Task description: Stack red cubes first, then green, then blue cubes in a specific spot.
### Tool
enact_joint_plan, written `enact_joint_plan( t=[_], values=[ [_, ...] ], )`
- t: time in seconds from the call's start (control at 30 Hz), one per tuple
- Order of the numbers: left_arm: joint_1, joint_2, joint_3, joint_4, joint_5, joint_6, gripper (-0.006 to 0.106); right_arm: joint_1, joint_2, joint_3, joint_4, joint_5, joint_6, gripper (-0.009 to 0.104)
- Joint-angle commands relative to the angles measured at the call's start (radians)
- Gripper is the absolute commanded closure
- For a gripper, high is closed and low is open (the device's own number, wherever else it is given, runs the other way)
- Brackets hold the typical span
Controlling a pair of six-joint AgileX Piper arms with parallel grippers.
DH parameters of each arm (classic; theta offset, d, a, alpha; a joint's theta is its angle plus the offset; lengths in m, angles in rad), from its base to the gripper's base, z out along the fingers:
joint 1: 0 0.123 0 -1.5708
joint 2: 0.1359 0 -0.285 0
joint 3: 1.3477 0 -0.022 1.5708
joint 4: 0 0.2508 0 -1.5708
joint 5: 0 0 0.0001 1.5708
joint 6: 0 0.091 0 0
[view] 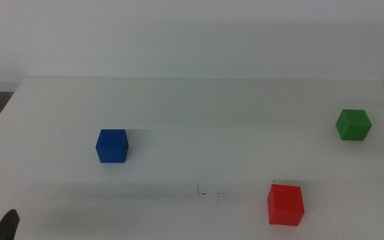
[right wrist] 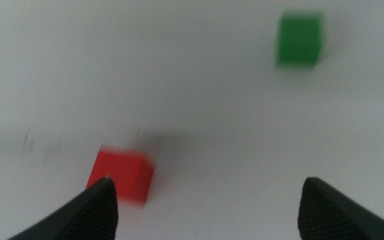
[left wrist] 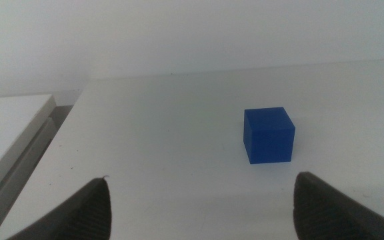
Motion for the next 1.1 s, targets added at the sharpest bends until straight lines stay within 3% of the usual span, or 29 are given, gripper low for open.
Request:
enact_joint_plan(
  t=[0.0, 0.17, 0.33, 0.4, 0.6, 0.63, 0.73, 1.07],
  values=[
    [0.000, -0.003, 0.000, -0.002, -0.014, -0.001, 0.007, 0.045, 0.137, -0.072, 0.011, 0.089, -0.003, 0.002],
    [0.000, -0.003, 0.000, -0.002, -0.013, -0.001, 0.007, 0.265, 0.360, -0.219, -0.024, 0.216, 0.138, 0.002],
    [0.000, -0.003, 0.000, -0.002, -0.013, -0.001, 0.007, 0.429, 0.550, -0.320, -0.026, 0.255, 0.229, 0.002],
    [0.000, -0.003, 0.000, -0.002, -0.013, -0.001, 0.007, 0.480, 0.618, -0.339, -0.055, 0.264, 0.258, 0.002],
    [0.000, -0.003, 0.000, -0.002, -0.013, -0.001, 0.007, 0.543, 0.778, -0.333, -0.325, 0.183, 0.750, 0.002],
    [0.000, -0.003, 0.000, -0.002, -0.013, -0.001, 0.007, 0.549, 0.798, -0.333, -0.346, 0.183, 0.813, 0.002],
    [0.000, -0.003, 0.000, -0.002, -0.015, -0.001, 0.007, 0.551, 0.837, -0.333, -0.349, 0.163, 0.907, 0.002],
    [0.000, -0.003, 0.000, -0.002, -0.015, -0.001, 0.007, 0.578, 0.867, -0.333, -0.355, 0.099, 0.947, 0.002]
  ],
)
